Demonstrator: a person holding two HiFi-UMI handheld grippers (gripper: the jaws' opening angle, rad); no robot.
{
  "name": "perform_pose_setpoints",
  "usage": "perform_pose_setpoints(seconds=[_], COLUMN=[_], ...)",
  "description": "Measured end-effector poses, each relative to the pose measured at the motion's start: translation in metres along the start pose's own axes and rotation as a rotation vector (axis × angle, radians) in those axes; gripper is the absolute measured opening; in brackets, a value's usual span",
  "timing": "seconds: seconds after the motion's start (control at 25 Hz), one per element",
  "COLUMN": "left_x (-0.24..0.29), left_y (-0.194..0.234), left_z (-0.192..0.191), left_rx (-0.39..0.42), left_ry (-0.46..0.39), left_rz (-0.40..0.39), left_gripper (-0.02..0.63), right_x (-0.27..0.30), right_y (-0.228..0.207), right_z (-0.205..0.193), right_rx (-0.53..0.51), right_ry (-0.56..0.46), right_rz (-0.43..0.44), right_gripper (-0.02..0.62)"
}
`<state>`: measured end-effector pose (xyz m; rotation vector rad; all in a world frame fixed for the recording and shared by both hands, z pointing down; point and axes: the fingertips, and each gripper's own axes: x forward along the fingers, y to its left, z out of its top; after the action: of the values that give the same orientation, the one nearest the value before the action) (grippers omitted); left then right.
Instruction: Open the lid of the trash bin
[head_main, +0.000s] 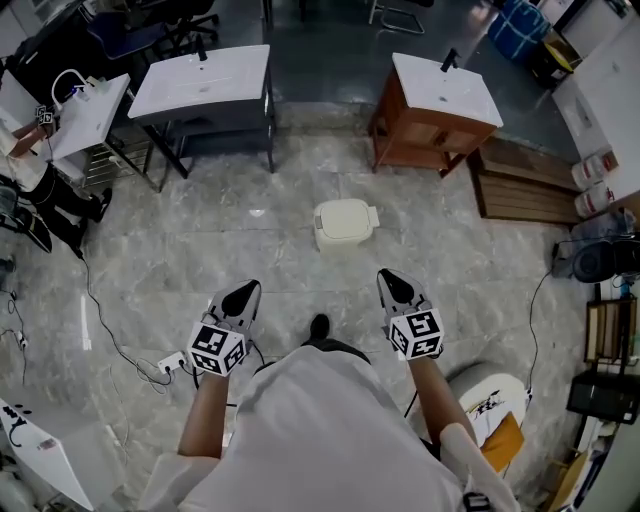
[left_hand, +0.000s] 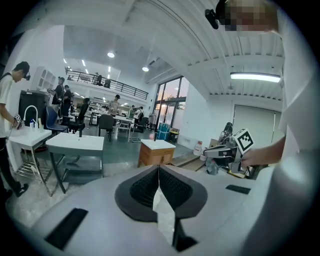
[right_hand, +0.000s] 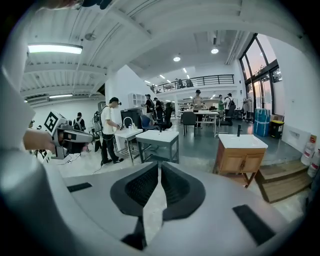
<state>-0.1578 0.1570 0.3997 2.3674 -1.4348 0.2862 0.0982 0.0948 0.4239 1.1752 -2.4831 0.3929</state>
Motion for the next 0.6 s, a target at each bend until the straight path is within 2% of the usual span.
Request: perform_pose_setpoints(seconds=[0.6], left_x=[0.080], left_y=[-0.010], left_z=[0.012], left_rx=[0.010], left_ry=[0.051], left_rz=[-0.003], left_gripper=[0.018], right_x=[0.039], right_y=[-0.066], right_z=[0.005], right_rx=[-0.011], right_ry=[0.023], right_rz=[0.048], right_gripper=[0.035])
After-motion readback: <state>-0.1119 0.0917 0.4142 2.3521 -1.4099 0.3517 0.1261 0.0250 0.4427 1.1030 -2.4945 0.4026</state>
